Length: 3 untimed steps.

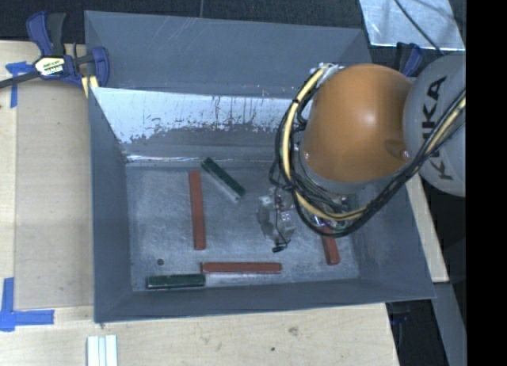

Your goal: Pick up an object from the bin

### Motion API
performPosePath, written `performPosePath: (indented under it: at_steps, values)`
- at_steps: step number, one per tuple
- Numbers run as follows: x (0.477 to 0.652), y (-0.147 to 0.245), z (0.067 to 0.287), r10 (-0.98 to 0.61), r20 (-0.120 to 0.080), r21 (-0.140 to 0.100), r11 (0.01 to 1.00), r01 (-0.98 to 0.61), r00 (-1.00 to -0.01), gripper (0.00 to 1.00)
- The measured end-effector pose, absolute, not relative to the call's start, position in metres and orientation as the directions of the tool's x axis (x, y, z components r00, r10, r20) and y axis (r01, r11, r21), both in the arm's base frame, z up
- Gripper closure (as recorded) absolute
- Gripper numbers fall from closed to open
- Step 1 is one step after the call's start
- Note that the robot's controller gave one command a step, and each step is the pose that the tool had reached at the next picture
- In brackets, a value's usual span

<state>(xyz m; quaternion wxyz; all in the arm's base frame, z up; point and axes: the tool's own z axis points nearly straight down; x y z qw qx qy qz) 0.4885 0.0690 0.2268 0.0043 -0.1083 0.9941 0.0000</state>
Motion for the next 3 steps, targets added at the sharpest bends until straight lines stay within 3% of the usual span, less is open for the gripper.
performPosePath:
  at_steps: [1, 2, 3]
  values:
    - [0.487, 0.069, 0.224, -0.215, -0.003, 0.0, 0.977, -0.215, -0.977, 0.0]
    - [0.499, 0.017, 0.091, -0.35, 0.004, 0.0, 0.937, -0.35, -0.937, 0.0]
    - [0.492, 0.081, 0.078, -0.31, 0.0, 0.003, 0.951, -0.31, -0.951, 0.0]
